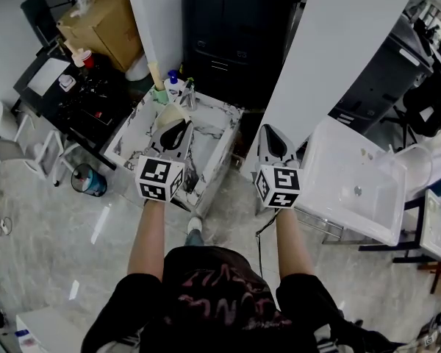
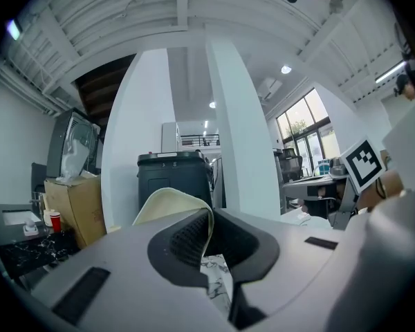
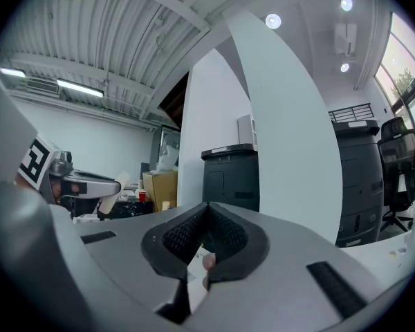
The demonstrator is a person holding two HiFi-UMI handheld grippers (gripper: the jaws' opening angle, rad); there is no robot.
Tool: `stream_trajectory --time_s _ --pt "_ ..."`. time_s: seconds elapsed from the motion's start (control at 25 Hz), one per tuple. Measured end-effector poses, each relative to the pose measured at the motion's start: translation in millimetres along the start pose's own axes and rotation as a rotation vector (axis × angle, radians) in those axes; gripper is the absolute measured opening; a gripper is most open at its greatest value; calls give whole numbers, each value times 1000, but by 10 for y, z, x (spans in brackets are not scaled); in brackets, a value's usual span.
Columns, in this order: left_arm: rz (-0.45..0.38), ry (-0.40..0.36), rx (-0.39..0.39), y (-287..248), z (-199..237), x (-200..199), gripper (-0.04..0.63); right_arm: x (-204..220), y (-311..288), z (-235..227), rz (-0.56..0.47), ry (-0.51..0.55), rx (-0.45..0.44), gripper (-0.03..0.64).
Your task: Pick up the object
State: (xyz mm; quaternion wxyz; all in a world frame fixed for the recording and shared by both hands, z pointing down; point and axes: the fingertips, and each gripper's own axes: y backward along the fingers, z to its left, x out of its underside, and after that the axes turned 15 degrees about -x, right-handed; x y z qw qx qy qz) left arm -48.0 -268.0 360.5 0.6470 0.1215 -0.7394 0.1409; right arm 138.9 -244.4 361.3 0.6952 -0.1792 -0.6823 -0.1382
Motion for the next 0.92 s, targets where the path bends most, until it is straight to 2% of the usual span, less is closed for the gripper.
stream_trajectory --time_s 0.92 --pt "14 -17 -1 -14 119 -10 34 -64 -54 -23 -3 13 10 14"
